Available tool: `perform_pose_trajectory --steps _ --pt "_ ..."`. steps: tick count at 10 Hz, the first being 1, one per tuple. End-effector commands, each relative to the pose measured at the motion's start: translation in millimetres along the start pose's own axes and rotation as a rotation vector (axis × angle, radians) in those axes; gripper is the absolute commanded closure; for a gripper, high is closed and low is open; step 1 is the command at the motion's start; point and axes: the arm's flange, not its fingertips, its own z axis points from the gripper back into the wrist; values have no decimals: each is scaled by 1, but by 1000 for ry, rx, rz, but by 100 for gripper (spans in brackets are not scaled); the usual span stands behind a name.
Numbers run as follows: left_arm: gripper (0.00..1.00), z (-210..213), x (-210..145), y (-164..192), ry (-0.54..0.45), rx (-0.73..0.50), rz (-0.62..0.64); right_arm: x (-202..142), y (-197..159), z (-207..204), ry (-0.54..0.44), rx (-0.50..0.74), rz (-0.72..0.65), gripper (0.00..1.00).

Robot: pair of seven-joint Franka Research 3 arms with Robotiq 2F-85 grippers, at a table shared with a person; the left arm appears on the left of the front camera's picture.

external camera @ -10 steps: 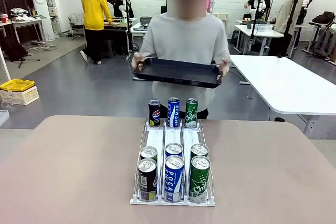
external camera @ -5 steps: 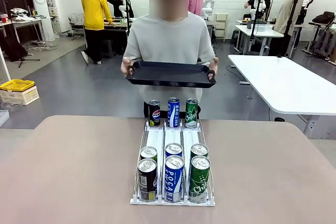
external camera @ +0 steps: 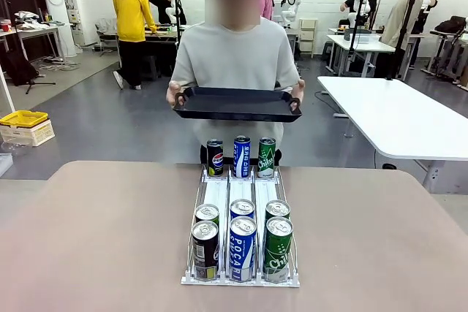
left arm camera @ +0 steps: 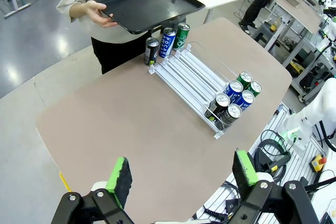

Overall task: Retrieve and hand over the desired beverage to the person.
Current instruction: Pick up a can of the same type that the person held from the Automatic Can Dispenser.

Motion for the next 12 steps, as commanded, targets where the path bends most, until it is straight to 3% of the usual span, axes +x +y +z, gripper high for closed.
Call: perform_pose_trajectory --steps 1,12 --pt "0 2 2 0 -4 -7 -14 0 1 -2 1 11 5 0" --pt "0 2 2 0 -4 -7 -14 0 1 -2 1 11 5 0"
